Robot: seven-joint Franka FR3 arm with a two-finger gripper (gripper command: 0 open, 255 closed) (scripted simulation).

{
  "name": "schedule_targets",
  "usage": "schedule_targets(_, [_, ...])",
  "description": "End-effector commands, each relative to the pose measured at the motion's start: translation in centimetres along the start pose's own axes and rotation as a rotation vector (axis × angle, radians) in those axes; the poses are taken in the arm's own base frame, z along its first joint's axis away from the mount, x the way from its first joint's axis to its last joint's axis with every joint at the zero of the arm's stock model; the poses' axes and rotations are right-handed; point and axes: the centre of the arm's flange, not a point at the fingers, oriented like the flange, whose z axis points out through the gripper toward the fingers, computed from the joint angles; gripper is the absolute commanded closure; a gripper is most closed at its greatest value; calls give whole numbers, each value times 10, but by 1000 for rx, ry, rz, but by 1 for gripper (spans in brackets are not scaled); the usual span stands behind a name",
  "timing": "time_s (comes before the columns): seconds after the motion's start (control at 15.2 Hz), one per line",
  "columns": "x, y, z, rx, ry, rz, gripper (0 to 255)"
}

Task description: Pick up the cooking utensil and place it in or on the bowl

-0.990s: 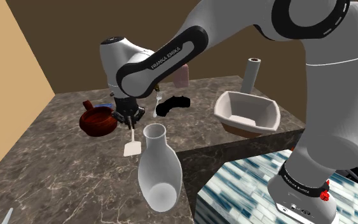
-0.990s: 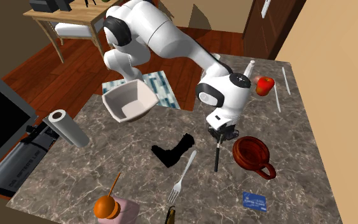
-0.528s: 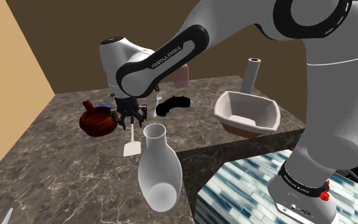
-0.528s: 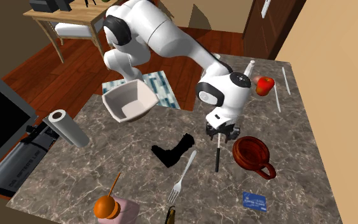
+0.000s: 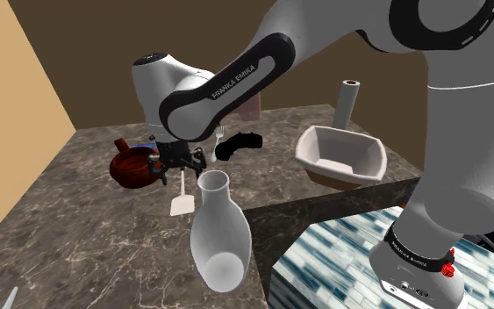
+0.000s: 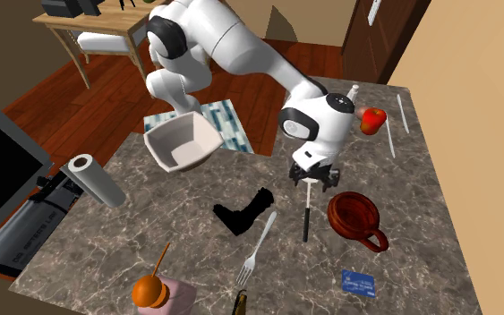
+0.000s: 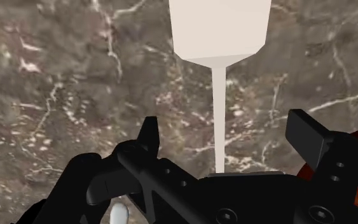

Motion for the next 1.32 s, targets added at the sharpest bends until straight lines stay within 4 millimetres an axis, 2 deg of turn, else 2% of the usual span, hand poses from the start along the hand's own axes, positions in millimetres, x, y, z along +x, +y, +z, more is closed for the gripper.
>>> schedule_targets(0.0, [0, 0, 11, 0, 0, 0, 0])
schedule_targets(0.13, [0, 0, 20, 0, 0, 0, 0])
schedule_targets(0.59, [0, 0, 20, 0, 0, 0, 0])
schedule_targets(0.66, [0, 0, 20, 0, 0, 0, 255])
schedule_targets(1.25, [0, 0, 20, 0, 0, 0, 255])
